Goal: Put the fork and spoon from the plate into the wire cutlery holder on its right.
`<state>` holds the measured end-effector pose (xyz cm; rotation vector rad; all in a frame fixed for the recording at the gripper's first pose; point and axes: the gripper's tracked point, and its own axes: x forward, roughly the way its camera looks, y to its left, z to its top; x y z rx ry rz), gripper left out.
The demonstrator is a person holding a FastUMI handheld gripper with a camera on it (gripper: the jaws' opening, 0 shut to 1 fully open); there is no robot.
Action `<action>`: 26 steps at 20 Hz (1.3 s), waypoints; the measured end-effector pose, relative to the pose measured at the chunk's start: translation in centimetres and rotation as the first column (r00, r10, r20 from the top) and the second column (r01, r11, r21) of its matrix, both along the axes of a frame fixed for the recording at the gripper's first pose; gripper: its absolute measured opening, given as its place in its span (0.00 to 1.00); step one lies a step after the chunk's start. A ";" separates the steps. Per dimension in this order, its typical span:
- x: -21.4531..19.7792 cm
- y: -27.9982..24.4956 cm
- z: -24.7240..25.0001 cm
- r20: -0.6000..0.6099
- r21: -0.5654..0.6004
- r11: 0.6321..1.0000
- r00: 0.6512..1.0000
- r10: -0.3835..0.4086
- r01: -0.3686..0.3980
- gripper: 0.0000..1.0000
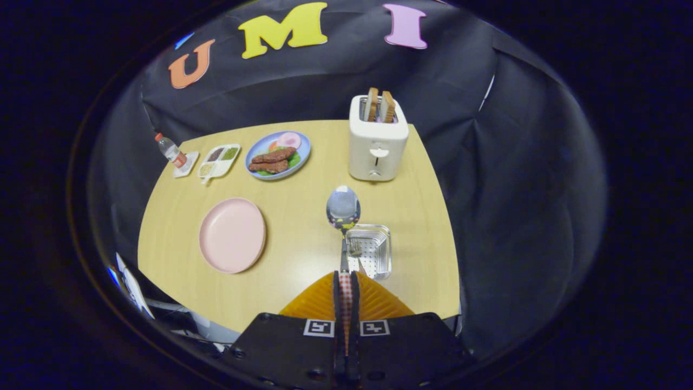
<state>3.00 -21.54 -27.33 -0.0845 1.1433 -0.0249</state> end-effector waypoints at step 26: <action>0.6 -3.5 -6.0 -0.604 0.025 1.000 0.797 0.029 -0.017 0.07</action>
